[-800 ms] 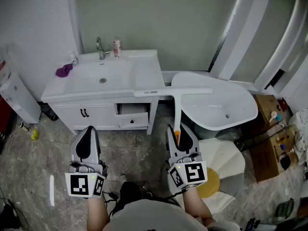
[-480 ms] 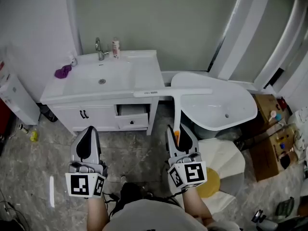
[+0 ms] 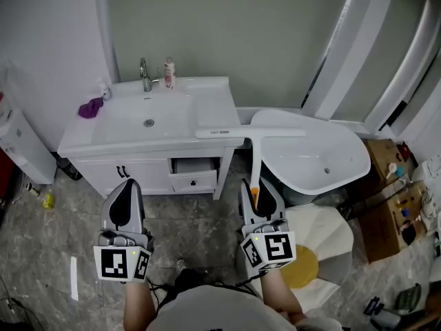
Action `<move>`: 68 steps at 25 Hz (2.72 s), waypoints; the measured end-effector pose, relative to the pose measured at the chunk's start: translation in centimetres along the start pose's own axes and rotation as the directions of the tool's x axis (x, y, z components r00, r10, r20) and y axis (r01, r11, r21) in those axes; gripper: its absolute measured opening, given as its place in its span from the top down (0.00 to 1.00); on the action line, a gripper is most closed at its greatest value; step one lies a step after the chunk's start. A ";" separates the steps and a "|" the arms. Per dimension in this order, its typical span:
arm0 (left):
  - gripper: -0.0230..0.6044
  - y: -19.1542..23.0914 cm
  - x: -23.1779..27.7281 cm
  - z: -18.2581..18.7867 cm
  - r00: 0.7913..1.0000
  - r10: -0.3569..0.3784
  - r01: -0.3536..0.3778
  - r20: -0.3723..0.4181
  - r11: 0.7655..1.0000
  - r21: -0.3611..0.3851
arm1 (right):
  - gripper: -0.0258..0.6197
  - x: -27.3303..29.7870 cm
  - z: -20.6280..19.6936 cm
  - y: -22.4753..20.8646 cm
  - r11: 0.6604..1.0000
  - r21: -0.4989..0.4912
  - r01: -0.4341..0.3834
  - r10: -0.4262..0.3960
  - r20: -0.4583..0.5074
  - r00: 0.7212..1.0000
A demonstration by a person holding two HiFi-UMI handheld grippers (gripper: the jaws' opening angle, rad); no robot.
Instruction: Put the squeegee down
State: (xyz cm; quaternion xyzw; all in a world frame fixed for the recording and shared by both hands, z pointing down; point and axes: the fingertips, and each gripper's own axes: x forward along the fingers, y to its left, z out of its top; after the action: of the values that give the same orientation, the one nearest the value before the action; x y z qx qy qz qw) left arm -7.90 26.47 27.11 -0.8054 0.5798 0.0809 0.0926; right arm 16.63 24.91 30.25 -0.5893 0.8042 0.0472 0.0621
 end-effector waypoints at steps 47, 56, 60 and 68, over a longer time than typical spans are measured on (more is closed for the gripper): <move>0.95 15.0 21.5 -6.8 1.000 -0.024 0.024 0.001 1.000 -0.001 | 0.78 26.1 -4.3 -2.0 0.999 0.012 0.045 -0.045 0.003 0.999; 0.95 15.2 27.6 -7.8 1.000 0.020 -0.020 0.001 1.000 0.010 | 0.78 32.5 -4.9 -5.4 1.000 0.027 -0.008 0.008 0.007 1.000; 0.95 15.1 30.1 -8.3 0.999 0.035 -0.035 -0.003 0.999 0.018 | 0.78 34.9 -5.3 -7.1 0.999 0.039 -0.022 0.022 0.005 1.000; 0.95 15.3 34.2 -9.1 0.997 0.079 -0.079 0.010 0.997 0.010 | 0.78 39.2 -6.1 -9.5 0.996 0.048 -0.069 0.069 -0.001 0.998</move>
State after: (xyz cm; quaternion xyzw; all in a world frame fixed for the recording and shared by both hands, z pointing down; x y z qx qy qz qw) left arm -11.49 -11.96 26.94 -0.7811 0.6111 0.0854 0.0961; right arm 13.78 -15.77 30.19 -0.5596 0.8250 0.0294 0.0736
